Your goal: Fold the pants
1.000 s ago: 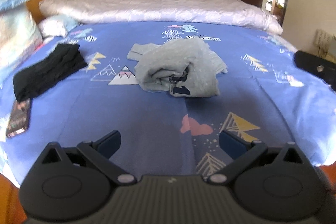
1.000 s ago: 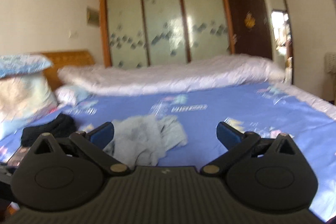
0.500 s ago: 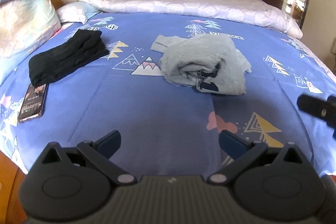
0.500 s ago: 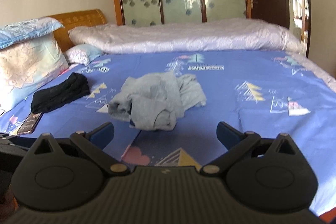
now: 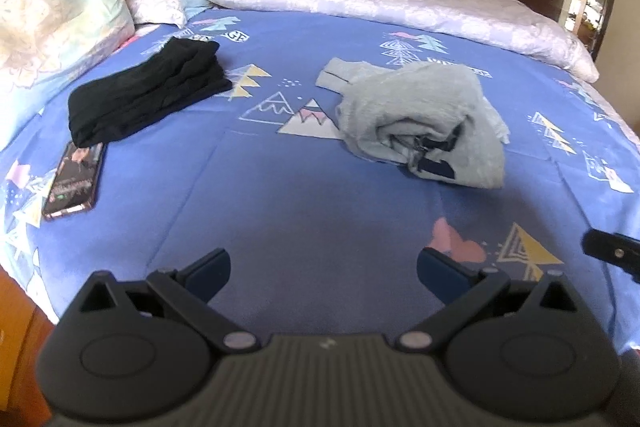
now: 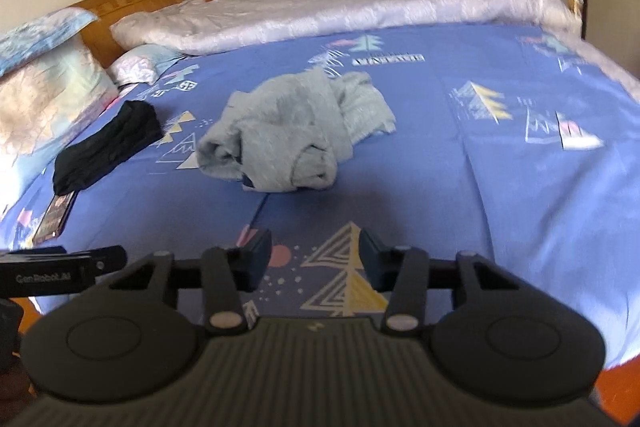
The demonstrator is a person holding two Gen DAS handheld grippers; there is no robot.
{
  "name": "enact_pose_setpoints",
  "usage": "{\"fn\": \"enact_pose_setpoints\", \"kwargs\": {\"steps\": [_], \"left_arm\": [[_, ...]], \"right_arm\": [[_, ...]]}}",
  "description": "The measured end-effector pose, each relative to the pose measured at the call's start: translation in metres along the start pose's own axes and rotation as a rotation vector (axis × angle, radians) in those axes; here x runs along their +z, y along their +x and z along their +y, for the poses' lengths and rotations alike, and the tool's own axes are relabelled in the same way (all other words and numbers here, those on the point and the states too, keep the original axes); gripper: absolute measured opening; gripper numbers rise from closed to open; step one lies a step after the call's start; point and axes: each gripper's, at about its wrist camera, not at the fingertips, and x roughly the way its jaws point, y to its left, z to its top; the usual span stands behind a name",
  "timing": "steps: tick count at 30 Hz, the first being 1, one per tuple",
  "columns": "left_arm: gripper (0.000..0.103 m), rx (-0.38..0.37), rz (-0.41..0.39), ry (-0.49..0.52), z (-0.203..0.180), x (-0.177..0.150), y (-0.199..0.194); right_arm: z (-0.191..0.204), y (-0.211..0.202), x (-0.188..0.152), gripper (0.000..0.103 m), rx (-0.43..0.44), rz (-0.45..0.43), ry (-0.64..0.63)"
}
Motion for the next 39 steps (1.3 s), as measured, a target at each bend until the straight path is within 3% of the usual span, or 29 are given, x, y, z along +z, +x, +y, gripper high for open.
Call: {"fn": "enact_pose_setpoints", "kwargs": {"steps": [7, 12, 16, 18, 19, 20, 24, 28, 31, 36, 39], "left_arm": [[0.103, 0.051, -0.074, 0.102, -0.024, 0.036, 0.019], [0.103, -0.025, -0.086, 0.211, -0.077, 0.074, 0.047], [0.099, -0.012, -0.087, 0.293, -0.127, 0.095, 0.086], [0.061, 0.023, -0.080, 0.339, -0.143, 0.101, 0.110], [0.026, 0.055, -0.063, 0.357, -0.147, 0.103, 0.120], [0.014, 0.065, -0.038, 0.338, -0.143, 0.105, 0.127], [0.013, 0.012, -0.073, 0.190, -0.092, 0.111, 0.095], [0.011, -0.102, -0.051, -0.040, -0.004, 0.093, 0.043], [0.003, -0.050, -0.033, -0.119, 0.048, 0.064, 0.017], [0.003, -0.006, 0.031, -0.206, 0.096, 0.029, 0.007], [0.004, -0.011, 0.031, -0.233, 0.102, 0.027, 0.003]], "right_arm": [[-0.013, 0.006, -0.002, 0.052, 0.009, 0.003, 0.014], [-0.033, 0.014, -0.004, 0.057, 0.022, 0.015, 0.076], [-0.053, 0.018, -0.003, 0.058, 0.026, 0.031, 0.130], [-0.060, 0.019, -0.004, 0.058, 0.023, 0.034, 0.145], [-0.063, 0.019, -0.004, 0.058, 0.017, 0.033, 0.149], [-0.065, 0.019, -0.004, 0.058, 0.013, 0.031, 0.151], [-0.071, 0.020, -0.004, 0.058, 0.005, 0.023, 0.147], [-0.073, 0.030, 0.001, 0.058, 0.020, 0.031, 0.155], [-0.067, 0.042, 0.014, 0.058, 0.047, 0.021, 0.126], [-0.052, 0.082, 0.060, 0.058, 0.130, 0.007, 0.074], [-0.041, 0.130, 0.099, 0.074, 0.109, 0.006, 0.040]]}}
